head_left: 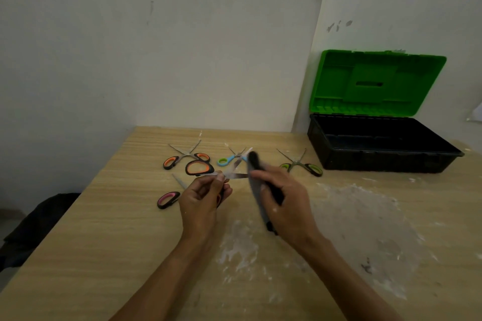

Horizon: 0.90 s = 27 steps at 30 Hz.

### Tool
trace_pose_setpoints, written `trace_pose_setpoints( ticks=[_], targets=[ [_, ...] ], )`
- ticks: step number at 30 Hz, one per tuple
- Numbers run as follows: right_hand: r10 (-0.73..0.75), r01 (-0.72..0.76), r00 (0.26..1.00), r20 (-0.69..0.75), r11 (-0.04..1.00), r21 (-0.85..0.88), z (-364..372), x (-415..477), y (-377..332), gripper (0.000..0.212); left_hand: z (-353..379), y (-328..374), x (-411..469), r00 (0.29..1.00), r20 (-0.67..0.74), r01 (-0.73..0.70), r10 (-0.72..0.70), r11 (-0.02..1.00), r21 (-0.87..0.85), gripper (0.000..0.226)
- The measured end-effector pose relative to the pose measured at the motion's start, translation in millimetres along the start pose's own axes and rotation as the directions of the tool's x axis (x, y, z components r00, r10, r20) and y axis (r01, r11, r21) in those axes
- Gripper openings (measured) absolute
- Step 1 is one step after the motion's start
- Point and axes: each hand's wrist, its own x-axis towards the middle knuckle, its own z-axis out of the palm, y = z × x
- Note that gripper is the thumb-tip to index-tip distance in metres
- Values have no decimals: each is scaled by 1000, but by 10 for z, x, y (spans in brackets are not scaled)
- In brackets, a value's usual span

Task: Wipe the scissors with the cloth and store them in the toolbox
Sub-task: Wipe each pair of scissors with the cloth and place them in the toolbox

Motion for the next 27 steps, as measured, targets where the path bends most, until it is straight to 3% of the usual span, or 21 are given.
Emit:
trace_pose_setpoints(
  ticks=[3,8,11,13,14,16,17,18,19,21,22,24,25,27],
  targets=[
    [-55,58,994,92,998,-23,206,-53,-3,38,-2,-10,-8,1000,17,13,-13,1000,1,14],
    [56,-57,998,-26,998,-16,100,13,198,41,2,13,14,995,2,101,-101,992,-81,9],
    [194,-195,977,-91,981,-12,-81,59,301,41,-4,50,20,993,-1,119,-120,986,-114,10],
    [384,-366,915,-127,920,139,-231,95,390,38,-2,80,19,991,7,130,-130,981,-143,9],
    [500,-449,861,-93,833,324,-311,120,436,37,4,87,15,991,10,130,-130,980,-150,8],
    [618,-538,765,180,461,706,-460,153,471,31,11,88,9,995,6,98,-98,987,-131,7],
    [578,-559,745,332,270,784,-525,161,474,30,11,88,6,998,2,63,-63,993,-95,7],
    [523,-589,730,440,154,793,-566,155,500,38,2,85,4,1000,1,11,-11,999,-34,7],
    [481,-626,712,511,107,772,-592,140,530,47,-8,76,2,998,7,-57,57,997,48,7],
    [495,-725,650,576,177,666,-590,120,641,40,-45,49,-1,977,37,-213,210,949,232,5],
    [548,-760,636,543,325,563,-572,101,709,27,-64,38,-4,958,64,-286,281,906,311,6],
    [601,-677,714,359,722,138,-561,63,846,24,-96,36,-4,892,169,-450,419,790,416,12],
    [554,-554,782,286,828,-90,-561,38,886,27,-109,45,0,832,253,-554,494,704,444,13],
    [452,-366,864,222,866,-340,-552,-6,860,25,-128,52,14,660,431,-748,615,484,455,14]
  ],
)
